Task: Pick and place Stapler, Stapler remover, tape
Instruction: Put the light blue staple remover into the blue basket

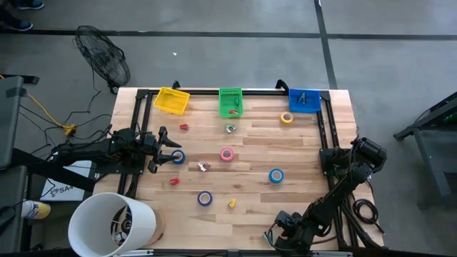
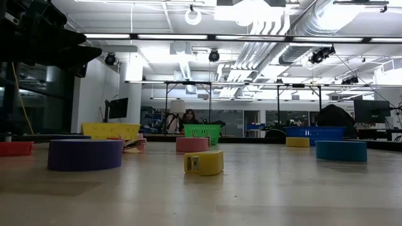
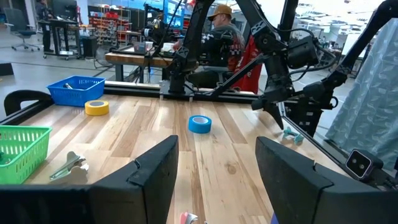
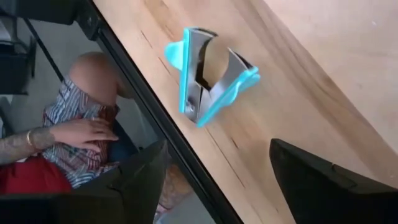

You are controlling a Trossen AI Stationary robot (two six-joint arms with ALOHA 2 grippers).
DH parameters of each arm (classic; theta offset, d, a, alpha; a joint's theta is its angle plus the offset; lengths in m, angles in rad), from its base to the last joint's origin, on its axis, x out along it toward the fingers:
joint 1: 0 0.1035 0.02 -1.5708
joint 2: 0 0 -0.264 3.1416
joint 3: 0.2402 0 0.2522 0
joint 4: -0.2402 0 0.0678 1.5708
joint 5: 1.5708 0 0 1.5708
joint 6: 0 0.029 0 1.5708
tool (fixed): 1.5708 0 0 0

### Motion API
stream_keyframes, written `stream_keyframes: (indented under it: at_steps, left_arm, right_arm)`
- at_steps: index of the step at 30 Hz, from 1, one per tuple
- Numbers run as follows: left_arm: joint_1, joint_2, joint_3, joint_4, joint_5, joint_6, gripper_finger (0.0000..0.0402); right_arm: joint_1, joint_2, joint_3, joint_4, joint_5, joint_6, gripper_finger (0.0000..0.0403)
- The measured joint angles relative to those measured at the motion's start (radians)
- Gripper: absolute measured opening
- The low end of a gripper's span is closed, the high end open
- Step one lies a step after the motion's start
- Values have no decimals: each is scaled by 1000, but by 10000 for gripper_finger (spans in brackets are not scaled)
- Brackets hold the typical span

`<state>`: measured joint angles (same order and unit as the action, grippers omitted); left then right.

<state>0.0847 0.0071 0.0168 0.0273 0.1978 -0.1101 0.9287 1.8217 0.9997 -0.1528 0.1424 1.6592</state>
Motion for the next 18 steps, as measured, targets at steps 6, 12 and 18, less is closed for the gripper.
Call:
stream_keyframes:
  at_steps: [6,12,18]
  left_arm:
    - [0,0,0,0,0,0,211]
    - [0,0,0,0,0,0,211]
    - [0,0,0,0,0,0,211]
  right_arm:
    - [-1,0,0,-6,24,6,275]
    - [-11,0,82,-192,35,-1,275]
    - [-14,0,193,-359,98,32,275]
